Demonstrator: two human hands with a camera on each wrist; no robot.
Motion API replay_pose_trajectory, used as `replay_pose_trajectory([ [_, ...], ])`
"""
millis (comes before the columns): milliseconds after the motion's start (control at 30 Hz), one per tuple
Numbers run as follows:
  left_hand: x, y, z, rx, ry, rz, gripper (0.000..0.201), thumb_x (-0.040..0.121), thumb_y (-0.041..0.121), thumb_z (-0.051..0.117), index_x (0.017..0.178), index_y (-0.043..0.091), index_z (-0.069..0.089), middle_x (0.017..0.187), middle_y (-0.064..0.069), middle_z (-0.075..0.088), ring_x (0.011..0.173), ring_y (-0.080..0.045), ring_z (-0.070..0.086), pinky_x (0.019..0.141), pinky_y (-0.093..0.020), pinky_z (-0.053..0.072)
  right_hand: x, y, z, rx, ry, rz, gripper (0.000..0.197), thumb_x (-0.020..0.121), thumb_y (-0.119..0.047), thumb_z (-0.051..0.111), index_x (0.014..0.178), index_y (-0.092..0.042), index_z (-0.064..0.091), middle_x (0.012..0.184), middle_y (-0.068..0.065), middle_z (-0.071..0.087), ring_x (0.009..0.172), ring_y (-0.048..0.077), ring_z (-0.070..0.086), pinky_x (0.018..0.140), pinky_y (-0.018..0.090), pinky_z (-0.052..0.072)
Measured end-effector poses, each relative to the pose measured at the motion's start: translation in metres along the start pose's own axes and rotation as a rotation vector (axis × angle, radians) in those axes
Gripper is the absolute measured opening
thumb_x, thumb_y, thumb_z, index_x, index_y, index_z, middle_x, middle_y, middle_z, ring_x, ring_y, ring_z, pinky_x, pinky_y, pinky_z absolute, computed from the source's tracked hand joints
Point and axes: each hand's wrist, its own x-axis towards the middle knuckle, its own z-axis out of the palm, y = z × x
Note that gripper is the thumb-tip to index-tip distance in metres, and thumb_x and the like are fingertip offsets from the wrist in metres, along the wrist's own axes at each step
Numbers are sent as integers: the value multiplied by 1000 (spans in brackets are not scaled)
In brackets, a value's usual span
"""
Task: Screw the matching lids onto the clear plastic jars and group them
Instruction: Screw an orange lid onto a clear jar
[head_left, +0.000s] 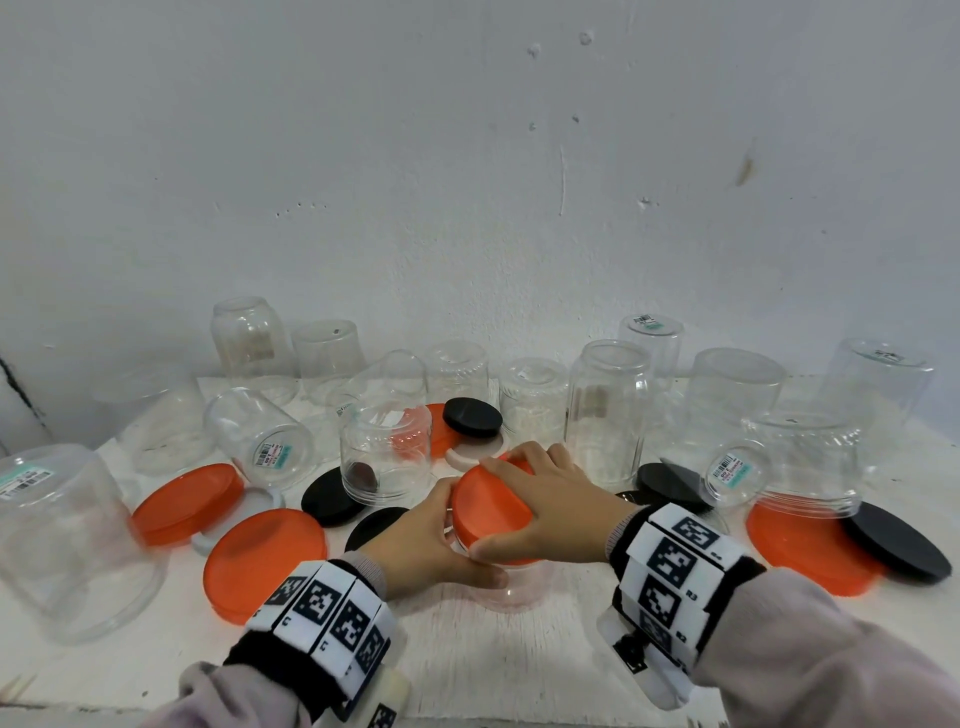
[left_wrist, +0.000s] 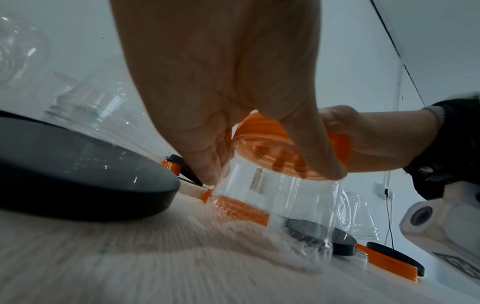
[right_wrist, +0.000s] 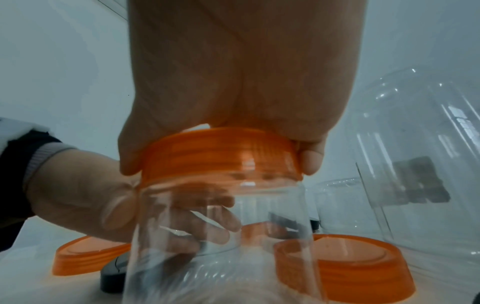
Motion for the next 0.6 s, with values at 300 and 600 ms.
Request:
replay_pose_trajectory([
  [300, 1, -1, 0, 29, 6, 2, 112, 39, 50, 91, 132, 41, 29, 124, 16, 55, 114, -2, 56, 98, -30, 50, -4, 0, 9, 21, 97, 17, 93, 72, -77, 54, 148, -40, 16, 145, -4, 23, 129, 22, 19, 110, 38, 21],
  [600, -1, 3, -3, 52, -32, -1, 119, 41, 49, 92, 137, 40, 22, 126, 18, 53, 114, 2, 56, 97, -25, 49, -7, 3, 14, 148, 123, 20, 95, 68, -78, 59, 147, -41, 20, 146, -13, 20, 131, 19, 17, 112, 36, 21],
])
